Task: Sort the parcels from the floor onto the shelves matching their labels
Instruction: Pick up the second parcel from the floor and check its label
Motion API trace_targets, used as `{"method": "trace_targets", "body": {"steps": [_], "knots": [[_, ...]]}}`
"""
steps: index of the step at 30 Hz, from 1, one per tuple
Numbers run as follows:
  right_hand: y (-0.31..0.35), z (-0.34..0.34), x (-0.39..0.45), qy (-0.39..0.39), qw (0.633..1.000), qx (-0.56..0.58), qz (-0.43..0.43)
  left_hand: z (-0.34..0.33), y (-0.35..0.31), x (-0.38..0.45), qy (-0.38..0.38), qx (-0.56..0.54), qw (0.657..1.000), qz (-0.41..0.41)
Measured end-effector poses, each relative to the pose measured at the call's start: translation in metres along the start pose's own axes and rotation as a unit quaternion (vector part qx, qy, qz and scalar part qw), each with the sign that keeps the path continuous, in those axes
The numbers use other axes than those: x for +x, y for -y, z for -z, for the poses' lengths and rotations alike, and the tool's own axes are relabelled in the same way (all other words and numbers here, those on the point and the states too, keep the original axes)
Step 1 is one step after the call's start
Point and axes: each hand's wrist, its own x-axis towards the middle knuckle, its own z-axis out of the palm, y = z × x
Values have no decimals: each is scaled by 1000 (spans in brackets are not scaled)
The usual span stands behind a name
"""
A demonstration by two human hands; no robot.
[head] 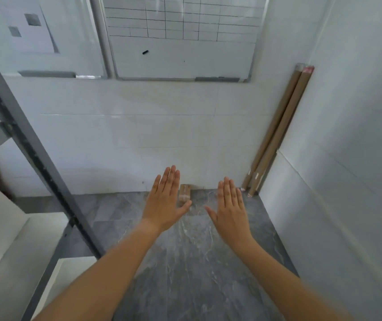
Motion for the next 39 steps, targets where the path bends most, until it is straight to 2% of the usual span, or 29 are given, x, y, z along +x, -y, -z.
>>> {"method": "trace_targets", "body": {"steps": [12, 18, 26, 33, 39], "knots": [[-36, -86, 103, 21, 1000, 8, -9, -71, 21, 116, 26, 15, 999, -24], [-70, -143, 178, 14, 1000, 15, 7, -108, 26, 198, 48, 22, 999, 10], [-102, -208, 256, 56, 997, 43, 32, -154, 35, 275, 63, 25, 996, 57], [-101, -266, 311, 97, 993, 57, 38, -200, 75, 324, 88, 27, 992, 83], [-78, -329, 376, 154, 985, 56, 44, -247, 134, 377, 124, -1, 987, 107]]}}
